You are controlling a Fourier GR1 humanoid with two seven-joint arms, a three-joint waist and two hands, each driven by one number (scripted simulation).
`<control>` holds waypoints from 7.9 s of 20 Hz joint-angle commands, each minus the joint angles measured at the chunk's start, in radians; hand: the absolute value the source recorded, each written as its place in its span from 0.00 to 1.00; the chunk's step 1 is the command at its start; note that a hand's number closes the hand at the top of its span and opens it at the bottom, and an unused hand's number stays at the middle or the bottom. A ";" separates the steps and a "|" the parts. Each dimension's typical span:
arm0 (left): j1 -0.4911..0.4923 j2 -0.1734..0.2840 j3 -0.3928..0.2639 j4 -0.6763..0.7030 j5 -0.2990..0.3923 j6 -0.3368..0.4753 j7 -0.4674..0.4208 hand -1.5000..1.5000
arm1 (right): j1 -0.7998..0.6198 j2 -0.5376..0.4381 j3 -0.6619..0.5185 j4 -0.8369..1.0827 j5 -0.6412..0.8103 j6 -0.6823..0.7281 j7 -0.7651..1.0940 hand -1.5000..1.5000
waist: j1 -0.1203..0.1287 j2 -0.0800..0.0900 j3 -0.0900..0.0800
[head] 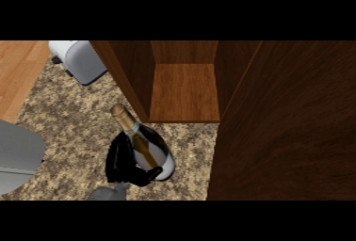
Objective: Pick up the wine, place it into the cabinet and close the cabinet
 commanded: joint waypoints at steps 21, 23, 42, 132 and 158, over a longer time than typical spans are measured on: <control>-0.280 -0.001 -0.224 0.269 0.326 0.250 -0.194 1.00 | 0.104 -0.038 -0.105 -0.015 -0.170 0.098 -0.075 0.00 | -0.008 0.002 0.000; -0.302 -0.001 -0.342 0.235 0.415 0.338 -0.215 1.00 | -0.021 0.012 -0.008 0.087 -0.041 0.029 -0.056 0.00 | -0.006 0.002 0.000; -0.664 -0.001 -0.137 0.656 0.522 0.194 -0.230 1.00 | -0.001 -0.068 -0.147 0.016 -0.197 0.063 -0.021 0.00 | -0.014 0.005 0.000; -0.867 -0.001 -0.626 0.657 1.016 0.458 -0.434 0.00 | -0.030 0.032 0.060 0.159 -0.041 0.045 -0.146 0.00 | -0.071 0.017 0.000; -0.589 0.081 -0.645 0.221 0.707 0.554 -0.422 0.00 | 0.056 0.031 0.088 0.035 0.027 -0.001 -0.077 0.00 | 0.004 -0.001 0.000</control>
